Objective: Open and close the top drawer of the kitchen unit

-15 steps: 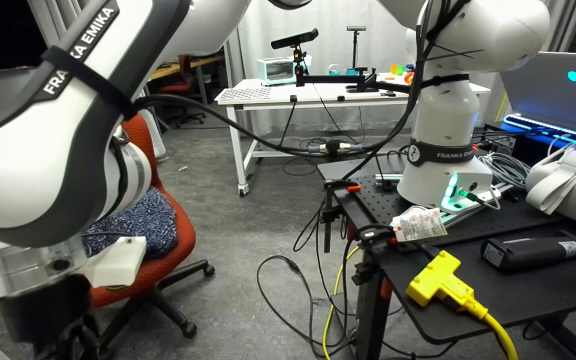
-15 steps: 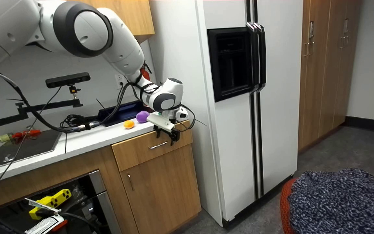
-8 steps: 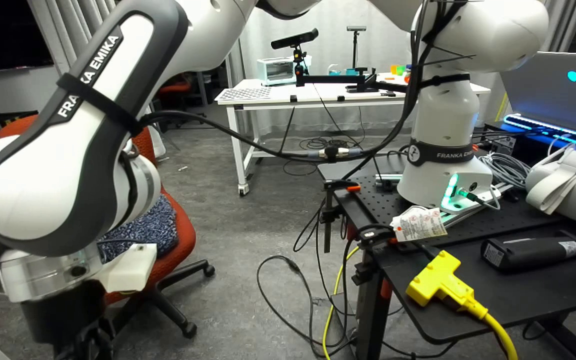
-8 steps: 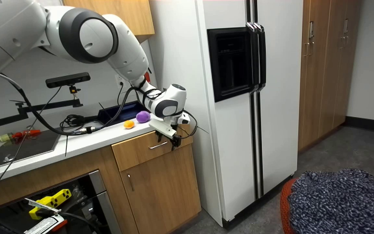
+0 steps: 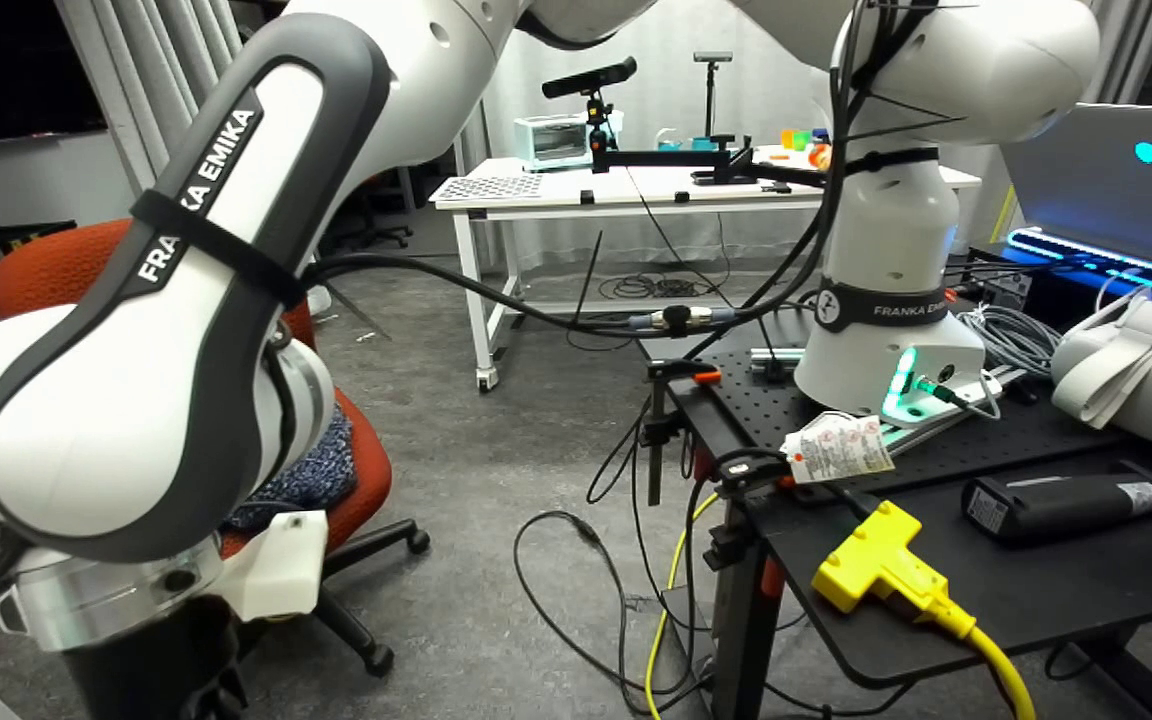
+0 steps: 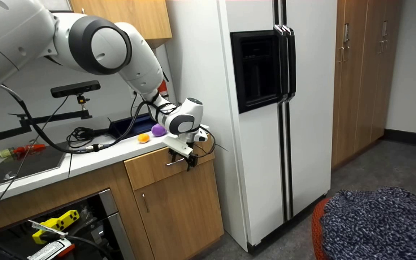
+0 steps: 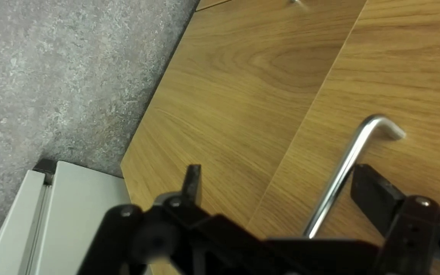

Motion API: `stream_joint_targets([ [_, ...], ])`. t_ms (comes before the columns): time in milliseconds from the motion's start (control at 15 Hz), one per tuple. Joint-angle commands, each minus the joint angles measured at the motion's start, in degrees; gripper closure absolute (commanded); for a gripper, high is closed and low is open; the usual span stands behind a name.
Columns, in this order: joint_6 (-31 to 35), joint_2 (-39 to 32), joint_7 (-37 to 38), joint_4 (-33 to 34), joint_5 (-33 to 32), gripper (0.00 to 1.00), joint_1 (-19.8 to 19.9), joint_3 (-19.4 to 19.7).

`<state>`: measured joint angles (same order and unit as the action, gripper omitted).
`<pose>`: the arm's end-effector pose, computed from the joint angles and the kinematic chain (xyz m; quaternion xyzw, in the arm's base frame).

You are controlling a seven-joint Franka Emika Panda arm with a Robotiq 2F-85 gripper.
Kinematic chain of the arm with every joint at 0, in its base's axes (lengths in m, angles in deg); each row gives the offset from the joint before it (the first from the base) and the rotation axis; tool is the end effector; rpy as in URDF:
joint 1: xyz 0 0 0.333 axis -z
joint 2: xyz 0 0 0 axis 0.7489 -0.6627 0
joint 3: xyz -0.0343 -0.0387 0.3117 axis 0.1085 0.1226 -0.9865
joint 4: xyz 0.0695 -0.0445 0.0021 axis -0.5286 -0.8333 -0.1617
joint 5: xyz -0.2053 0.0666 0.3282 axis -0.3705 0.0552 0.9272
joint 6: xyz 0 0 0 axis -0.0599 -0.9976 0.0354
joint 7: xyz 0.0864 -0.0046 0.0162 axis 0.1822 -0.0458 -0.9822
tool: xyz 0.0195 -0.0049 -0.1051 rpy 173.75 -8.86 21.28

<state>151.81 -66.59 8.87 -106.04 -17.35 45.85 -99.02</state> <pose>0.6545 0.2164 0.0810 -0.9674 -0.1474 0.0319 0.2034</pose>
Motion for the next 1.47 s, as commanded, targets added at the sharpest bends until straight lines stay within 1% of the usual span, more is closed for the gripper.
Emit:
stream_joint_targets([
  [0,0.09,0.84,1.13,-0.81,-2.68,0.0,-1.65,2.29],
  [200,0.22,2.5,2.95,-2.43,-4.97,0.0,-2.87,4.54],
  [467,0.85,5.96,4.96,-6.77,-5.77,0.0,-3.3,6.6],
  [933,6.73,14.04,9.53,-19.97,-4.79,0.0,-3.12,9.2],
  [1200,10.52,18.66,13.9,-26.31,-4.94,0.0,-4.19,11.25],
  [1400,12.59,21.76,19.06,-30.22,-5.91,0.0,-6.34,14.21],
])
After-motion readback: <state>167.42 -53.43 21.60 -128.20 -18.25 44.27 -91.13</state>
